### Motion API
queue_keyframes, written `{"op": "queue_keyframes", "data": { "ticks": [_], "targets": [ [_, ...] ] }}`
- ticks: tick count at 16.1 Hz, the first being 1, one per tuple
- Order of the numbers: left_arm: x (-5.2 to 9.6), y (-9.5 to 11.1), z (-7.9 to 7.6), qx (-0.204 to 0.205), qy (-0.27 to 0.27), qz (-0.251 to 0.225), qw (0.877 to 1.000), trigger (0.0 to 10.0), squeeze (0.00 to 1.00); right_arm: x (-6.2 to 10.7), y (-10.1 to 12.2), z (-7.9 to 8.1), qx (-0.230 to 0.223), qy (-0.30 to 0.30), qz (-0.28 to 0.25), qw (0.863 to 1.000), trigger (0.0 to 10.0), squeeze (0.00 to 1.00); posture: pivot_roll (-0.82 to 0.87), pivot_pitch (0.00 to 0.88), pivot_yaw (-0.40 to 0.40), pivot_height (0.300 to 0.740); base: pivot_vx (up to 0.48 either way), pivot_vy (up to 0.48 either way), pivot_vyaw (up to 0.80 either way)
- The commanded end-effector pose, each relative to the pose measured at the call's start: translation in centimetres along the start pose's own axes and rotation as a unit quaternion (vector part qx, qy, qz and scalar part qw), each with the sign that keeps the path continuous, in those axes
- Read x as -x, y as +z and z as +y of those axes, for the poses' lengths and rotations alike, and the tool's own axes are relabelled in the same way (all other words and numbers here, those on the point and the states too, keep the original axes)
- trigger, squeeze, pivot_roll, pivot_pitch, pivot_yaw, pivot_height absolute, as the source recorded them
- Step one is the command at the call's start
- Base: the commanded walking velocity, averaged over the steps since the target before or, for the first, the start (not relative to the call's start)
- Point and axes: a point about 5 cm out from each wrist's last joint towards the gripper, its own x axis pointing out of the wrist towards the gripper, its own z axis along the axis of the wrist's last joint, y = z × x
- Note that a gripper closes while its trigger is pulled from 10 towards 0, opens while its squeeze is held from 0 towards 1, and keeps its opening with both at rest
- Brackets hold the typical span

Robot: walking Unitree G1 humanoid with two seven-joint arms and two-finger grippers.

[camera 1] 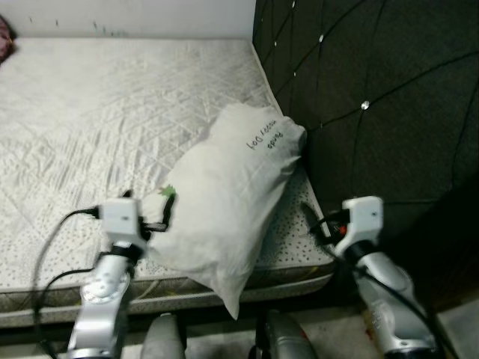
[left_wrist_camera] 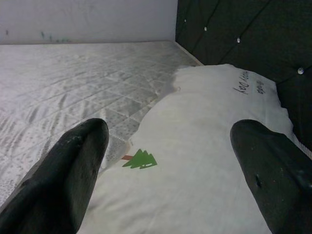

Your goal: Clean up the room

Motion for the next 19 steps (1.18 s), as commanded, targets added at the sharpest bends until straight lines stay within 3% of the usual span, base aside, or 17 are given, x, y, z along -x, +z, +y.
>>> {"op": "queue_keyframes", "data": {
  "ticks": [1, 9, 19],
  "targets": [
    [0.2, -0.2, 0.9, -0.008, 0.016, 0.008, 1.0, 10.0, 0.0, -0.2, 0.3, 0.4, 0.002, 0.011, -0.006, 1.0, 10.0, 0.0, -0.01, 0.056, -0.064, 0.668, 0.0, 0.0, 0.0],
    [0.2, -0.4, 1.4, -0.018, 0.052, 0.015, 0.998, 10.0, 0.0, -0.8, 0.4, 0.4, 0.009, 0.025, -0.007, 1.0, 10.0, 0.0, 0.0, 0.045, -0.066, 0.574, 0.0, 0.0, 0.0],
    [0.2, -0.3, 2.0, -0.033, 0.069, 0.019, 0.997, 10.0, 0.0, -2.2, 0.4, 1.1, 0.037, 0.06, -0.005, 0.998, 10.0, 0.0, 0.01, 0.056, -0.064, 0.574, 0.0, 0.0, 0.0]
  ]
}}
